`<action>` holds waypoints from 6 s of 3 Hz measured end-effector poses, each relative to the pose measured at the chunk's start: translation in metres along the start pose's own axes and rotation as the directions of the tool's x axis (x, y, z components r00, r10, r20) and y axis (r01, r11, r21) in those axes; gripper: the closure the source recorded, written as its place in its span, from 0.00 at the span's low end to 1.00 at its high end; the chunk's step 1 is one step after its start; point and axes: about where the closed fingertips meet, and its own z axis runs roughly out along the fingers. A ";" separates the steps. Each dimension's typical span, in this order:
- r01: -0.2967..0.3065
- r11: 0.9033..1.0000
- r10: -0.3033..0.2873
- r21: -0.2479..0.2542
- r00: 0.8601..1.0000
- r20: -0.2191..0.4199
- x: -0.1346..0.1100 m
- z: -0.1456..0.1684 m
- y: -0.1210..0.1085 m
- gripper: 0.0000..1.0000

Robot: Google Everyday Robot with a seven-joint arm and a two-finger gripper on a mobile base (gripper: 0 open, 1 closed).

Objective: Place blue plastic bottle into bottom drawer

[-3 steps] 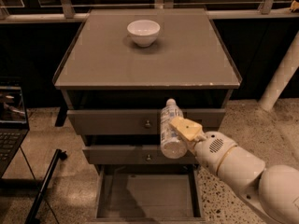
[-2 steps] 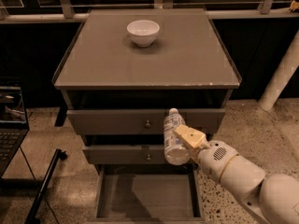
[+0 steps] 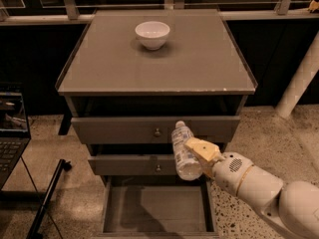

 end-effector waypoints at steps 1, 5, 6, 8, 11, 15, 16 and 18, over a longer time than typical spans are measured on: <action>-0.112 0.994 0.109 -0.012 0.986 -0.129 -0.010 0.006 -0.042 1.00; -0.369 0.929 0.329 0.003 0.826 -0.458 0.029 -0.001 -0.115 1.00; -0.404 0.914 0.377 0.031 0.820 -0.430 0.033 0.010 -0.146 1.00; -0.576 0.809 0.568 0.117 0.715 -0.407 0.050 0.057 -0.263 1.00; -0.682 0.680 0.732 0.270 0.607 -0.310 0.075 0.108 -0.377 1.00; -0.663 0.613 0.768 0.430 0.629 -0.125 0.084 0.129 -0.463 1.00; -0.659 0.600 0.770 0.454 0.629 -0.104 0.085 0.128 -0.474 1.00; -0.666 0.573 0.782 0.476 0.618 -0.077 0.090 0.121 -0.486 0.82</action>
Offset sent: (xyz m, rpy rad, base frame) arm -0.0356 -0.0173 -0.1174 0.3763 0.3410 0.5385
